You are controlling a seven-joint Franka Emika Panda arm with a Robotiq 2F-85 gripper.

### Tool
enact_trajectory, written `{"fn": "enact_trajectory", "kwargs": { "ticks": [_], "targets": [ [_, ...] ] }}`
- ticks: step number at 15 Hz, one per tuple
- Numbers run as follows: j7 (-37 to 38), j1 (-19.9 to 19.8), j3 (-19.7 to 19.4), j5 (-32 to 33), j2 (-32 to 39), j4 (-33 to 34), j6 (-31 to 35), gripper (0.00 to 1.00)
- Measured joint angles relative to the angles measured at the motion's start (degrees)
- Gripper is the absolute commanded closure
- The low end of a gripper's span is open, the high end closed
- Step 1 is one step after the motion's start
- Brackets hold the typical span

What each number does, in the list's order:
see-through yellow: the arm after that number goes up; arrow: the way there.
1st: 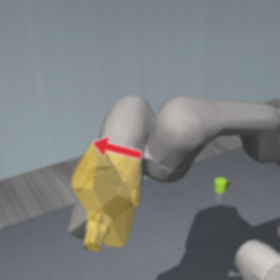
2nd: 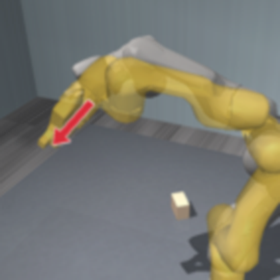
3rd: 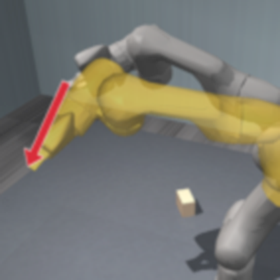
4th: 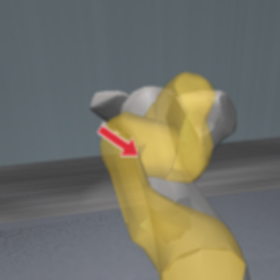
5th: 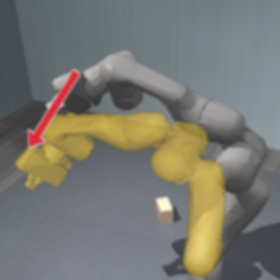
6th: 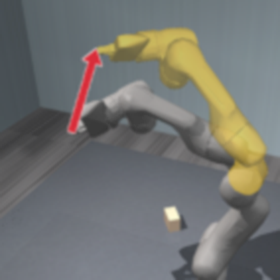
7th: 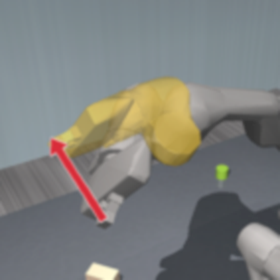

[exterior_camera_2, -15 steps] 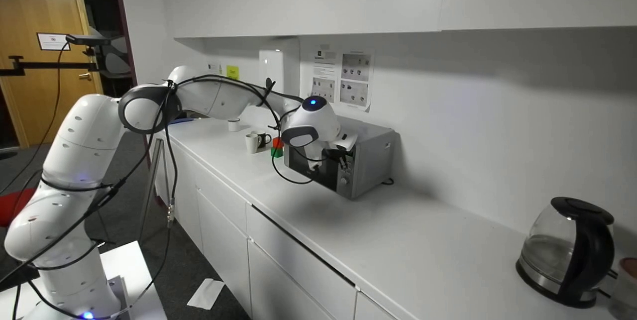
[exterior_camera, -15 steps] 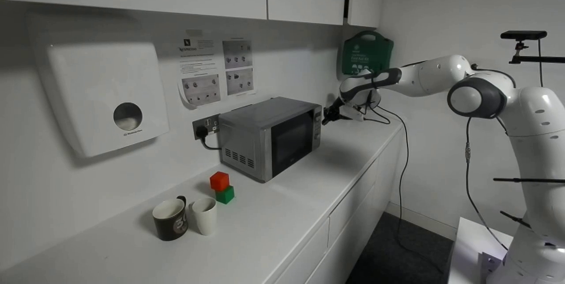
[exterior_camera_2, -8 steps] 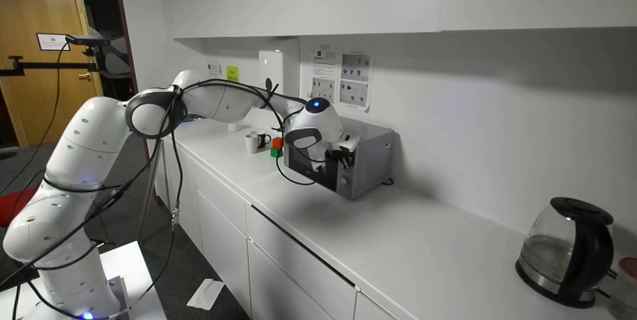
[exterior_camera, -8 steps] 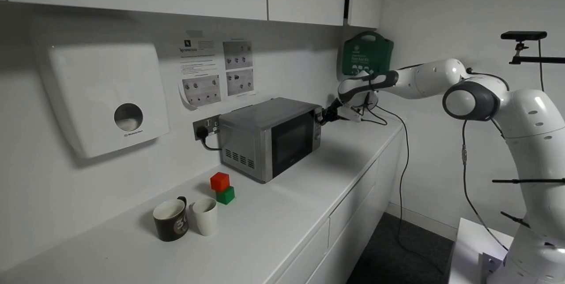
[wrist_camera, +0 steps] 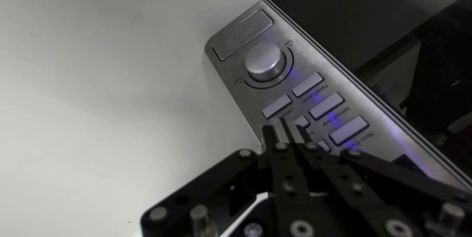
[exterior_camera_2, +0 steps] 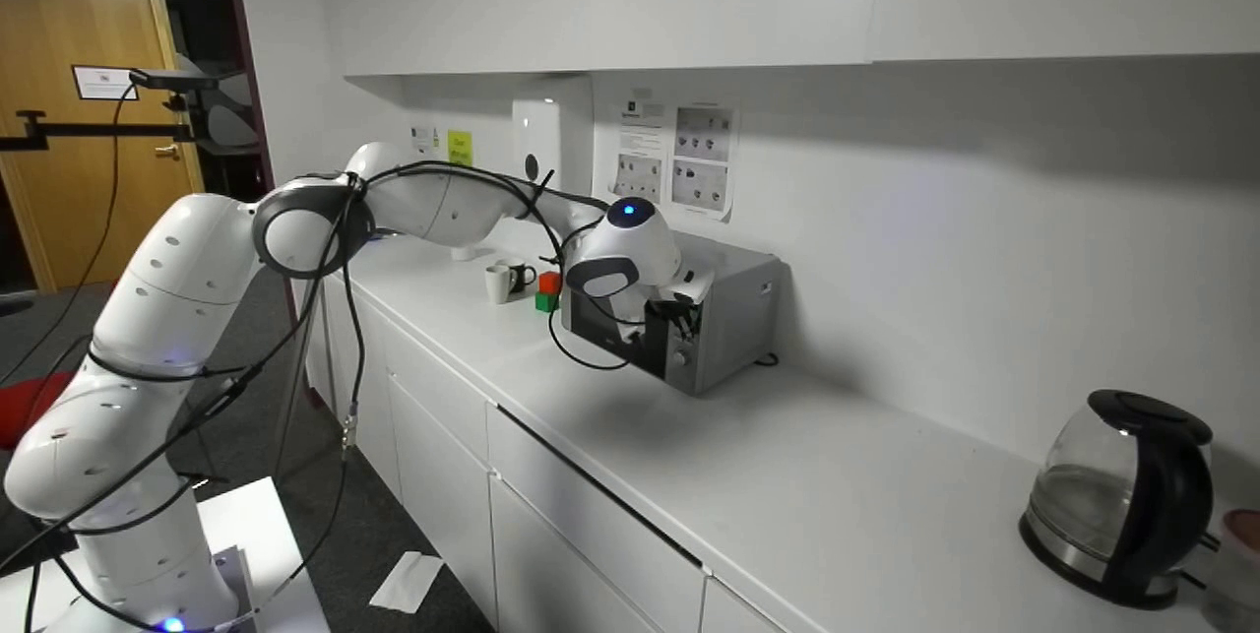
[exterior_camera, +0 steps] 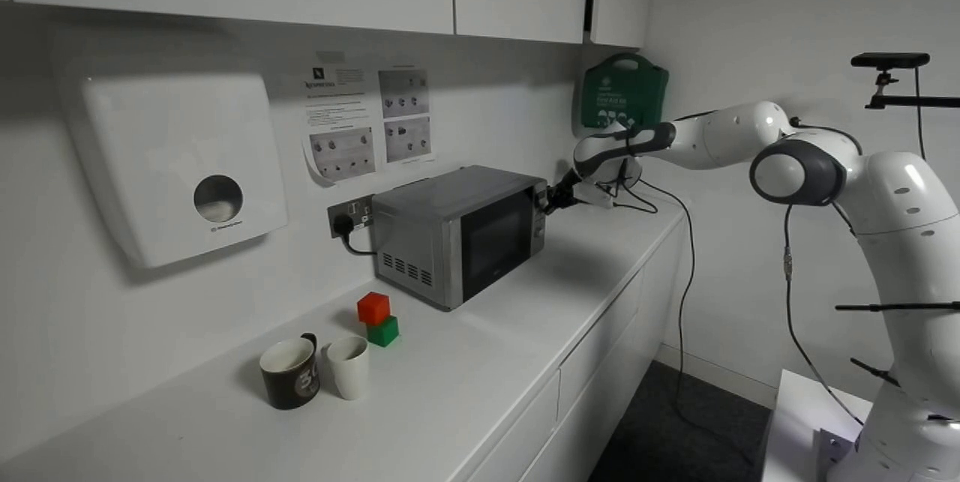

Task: Press a button on the microwave

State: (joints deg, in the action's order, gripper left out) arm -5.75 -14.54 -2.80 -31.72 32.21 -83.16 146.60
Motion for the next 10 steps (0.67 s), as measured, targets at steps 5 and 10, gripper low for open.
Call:
{"fn": "enact_trajectory", "kwargs": {
  "ticks": [5,10],
  "targets": [
    [0.0,-0.4,0.5,0.8,0.0,0.1,0.0,1.0],
    [0.0,-0.4,0.6,1.8,0.0,0.2,-0.1,1.0]
  ]
}}
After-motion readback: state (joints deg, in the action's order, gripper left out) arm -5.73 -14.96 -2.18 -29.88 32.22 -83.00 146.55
